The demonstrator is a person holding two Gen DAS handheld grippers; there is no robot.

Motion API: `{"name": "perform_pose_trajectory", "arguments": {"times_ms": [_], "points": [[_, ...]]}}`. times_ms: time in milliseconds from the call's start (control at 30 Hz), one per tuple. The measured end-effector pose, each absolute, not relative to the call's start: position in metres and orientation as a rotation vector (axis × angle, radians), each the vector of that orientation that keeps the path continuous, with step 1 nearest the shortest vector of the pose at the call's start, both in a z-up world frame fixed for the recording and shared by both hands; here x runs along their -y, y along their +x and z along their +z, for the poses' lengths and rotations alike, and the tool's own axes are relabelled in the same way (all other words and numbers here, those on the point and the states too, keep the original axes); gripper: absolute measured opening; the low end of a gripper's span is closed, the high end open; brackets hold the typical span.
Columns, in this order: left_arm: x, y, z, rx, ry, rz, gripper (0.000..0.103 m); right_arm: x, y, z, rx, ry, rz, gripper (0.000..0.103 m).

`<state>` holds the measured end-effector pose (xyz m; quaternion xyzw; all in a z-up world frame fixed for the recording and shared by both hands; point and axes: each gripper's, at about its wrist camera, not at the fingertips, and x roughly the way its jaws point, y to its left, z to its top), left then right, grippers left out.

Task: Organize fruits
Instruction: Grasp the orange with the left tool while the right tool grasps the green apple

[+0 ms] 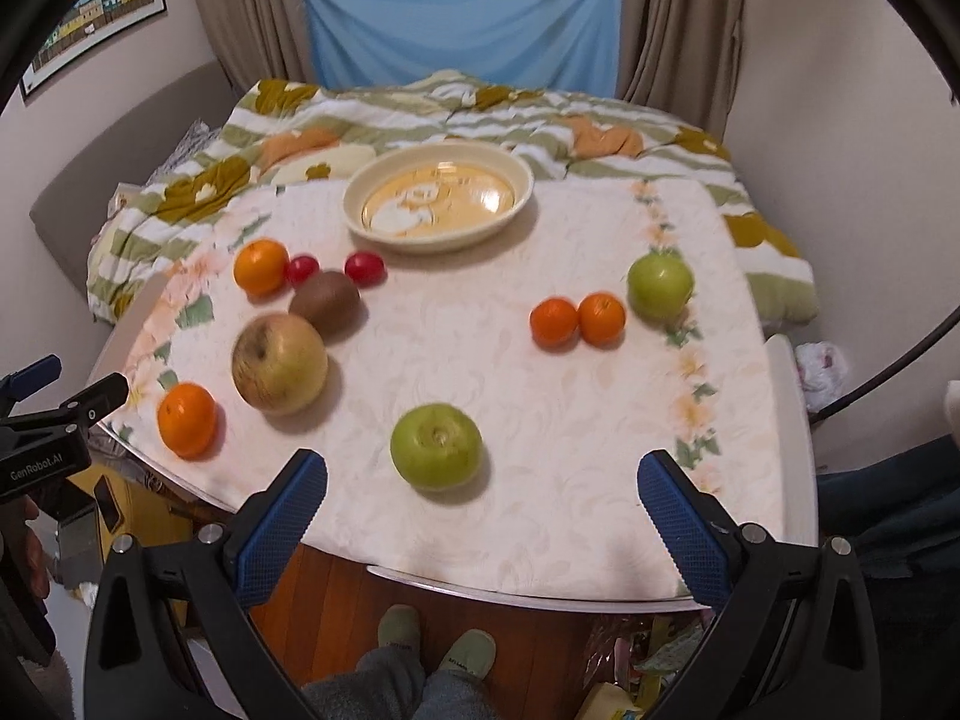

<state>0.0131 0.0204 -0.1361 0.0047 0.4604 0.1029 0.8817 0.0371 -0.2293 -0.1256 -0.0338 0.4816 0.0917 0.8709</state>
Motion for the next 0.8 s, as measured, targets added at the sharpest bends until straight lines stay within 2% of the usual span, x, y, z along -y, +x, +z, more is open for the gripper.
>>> {"name": "perform_pose_trajectory", "arguments": {"times_ms": [367, 533, 667, 733, 800], "points": [[-0.012, 0.022, -0.196, -0.993, -0.017, 0.185, 0.103, 0.225, 0.051, -0.175, -1.048, -0.078, 0.246, 0.103], [-0.014, 0.030, -0.213, -1.021, -0.044, 0.182, 0.088, 0.218, 0.058, -0.190, -1.069, -0.087, 0.263, 0.092], [-0.013, 0.033, -0.217, -1.019, -0.042, 0.180, 0.085, 0.215, 0.062, -0.197, -1.080, -0.082, 0.271, 0.086], [-0.012, 0.035, -0.220, -1.026, -0.054, 0.165, 0.068, 0.214, 0.064, -0.198, -1.078, -0.084, 0.273, 0.086], [-0.012, 0.038, -0.220, -1.029, -0.052, 0.163, 0.067, 0.211, 0.065, -0.199, -1.081, -0.085, 0.278, 0.084]]}}
